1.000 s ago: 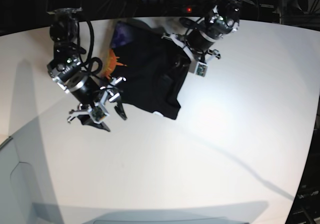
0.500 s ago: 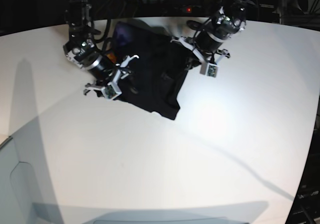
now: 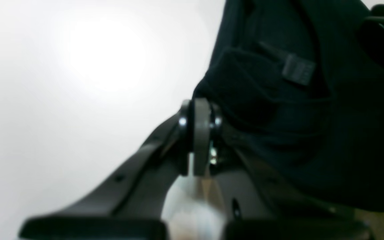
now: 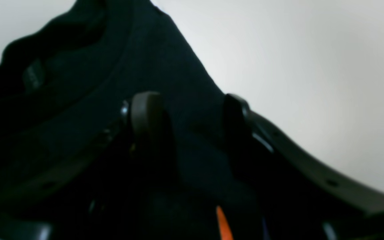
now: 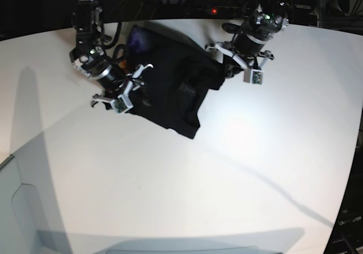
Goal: Fold the T-shirt properly
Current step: 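Grasp the bundle with the left gripper and fold it over toward the right gripper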
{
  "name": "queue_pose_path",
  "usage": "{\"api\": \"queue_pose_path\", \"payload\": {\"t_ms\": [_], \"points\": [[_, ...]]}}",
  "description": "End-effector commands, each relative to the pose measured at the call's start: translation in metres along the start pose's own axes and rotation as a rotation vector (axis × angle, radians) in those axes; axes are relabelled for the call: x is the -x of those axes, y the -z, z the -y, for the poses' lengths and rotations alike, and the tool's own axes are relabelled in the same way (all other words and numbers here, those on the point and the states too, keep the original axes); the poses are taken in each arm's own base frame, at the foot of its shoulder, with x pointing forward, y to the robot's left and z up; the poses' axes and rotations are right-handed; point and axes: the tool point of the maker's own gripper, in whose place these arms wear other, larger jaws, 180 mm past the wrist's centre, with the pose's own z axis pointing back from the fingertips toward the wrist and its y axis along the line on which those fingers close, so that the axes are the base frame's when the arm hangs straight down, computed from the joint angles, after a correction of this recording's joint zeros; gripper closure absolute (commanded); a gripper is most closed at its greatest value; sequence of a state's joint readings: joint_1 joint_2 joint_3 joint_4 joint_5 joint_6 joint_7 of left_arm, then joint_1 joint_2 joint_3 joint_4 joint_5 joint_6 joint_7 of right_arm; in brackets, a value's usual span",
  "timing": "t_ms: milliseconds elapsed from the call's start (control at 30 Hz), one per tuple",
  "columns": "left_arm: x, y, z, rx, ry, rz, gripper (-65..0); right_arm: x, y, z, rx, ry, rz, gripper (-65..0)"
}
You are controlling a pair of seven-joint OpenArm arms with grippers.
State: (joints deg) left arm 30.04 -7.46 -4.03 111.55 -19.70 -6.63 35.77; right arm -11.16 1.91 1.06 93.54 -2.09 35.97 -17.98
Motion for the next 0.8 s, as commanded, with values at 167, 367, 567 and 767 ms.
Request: {"api": "queue_pose_path", "payload": {"t_ms": [167,367,567,767], "points": [[0.002,-0.012,-0.001,0.026,-0.087,0.016,-26.9,-0.021,-0.001,0.006,0.013,-0.010,0.066,-27.2],[-0.002,-0.027,-0.036,-0.049,-0.180,0.054,-29.2,-0.037,-0.003,0.007,0.021,-0.030,0.103,-28.2],[-0.021,-0.046,-0.076,-0.113,-0.295,0.136,-29.3,-0.066,-0.015,0.007,0.041,-0.071,0.174,-32.5],[-0.029,-0.055,-0.091,-0.135,-0.329,0.175,-29.3,-0.069,-0.017,0.009,0.048,-0.077,0.183,-32.5]]}}
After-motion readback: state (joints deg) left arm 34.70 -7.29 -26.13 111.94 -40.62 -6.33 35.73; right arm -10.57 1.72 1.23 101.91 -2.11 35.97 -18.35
